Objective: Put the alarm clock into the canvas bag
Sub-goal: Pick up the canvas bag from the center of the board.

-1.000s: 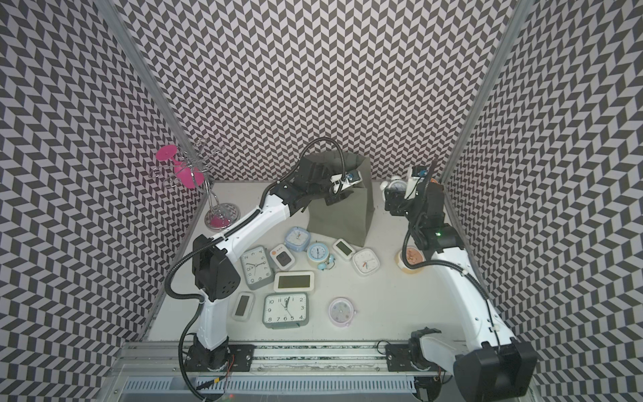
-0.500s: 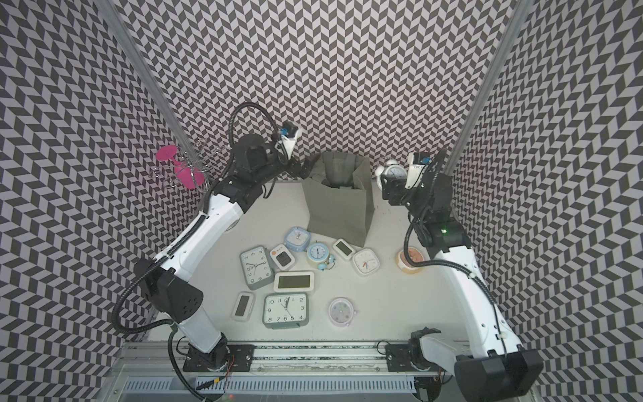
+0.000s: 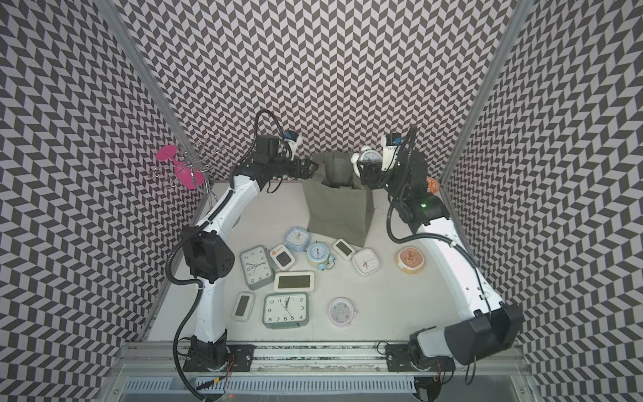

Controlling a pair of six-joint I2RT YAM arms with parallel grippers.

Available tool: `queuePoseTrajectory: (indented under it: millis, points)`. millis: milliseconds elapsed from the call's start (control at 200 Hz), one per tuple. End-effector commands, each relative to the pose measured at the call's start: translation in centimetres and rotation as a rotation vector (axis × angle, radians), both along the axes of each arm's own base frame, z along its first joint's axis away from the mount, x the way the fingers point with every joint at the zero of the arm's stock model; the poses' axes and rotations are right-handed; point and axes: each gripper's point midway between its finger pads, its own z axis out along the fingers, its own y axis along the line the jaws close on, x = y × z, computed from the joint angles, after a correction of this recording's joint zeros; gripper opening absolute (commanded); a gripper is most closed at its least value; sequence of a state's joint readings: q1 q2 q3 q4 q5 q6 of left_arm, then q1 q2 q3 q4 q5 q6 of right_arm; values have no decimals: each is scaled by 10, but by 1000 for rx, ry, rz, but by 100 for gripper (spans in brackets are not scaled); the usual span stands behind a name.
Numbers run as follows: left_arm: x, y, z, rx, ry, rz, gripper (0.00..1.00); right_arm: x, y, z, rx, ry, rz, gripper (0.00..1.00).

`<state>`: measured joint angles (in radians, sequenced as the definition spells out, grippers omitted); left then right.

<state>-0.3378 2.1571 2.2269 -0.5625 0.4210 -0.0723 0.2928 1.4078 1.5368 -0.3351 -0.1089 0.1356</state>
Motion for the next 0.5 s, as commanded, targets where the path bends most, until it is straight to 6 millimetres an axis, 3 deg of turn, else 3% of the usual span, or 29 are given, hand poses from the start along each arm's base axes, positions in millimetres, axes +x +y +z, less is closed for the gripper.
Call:
queuePoseTrajectory:
  millis: [0, 250, 491]
  points:
    - [-16, -8, 29, -47, -34, -81, 98, 1, 3, 28, 2, -89, 4, 60]
    - [-5, -8, 9, 17, -43, -84, 93, 1, 9, 31, 4, -91, 32, 60]
    - [-6, -21, -14, 81, -49, -143, 93, 4, 13, 27, -13, -74, 40, 60]
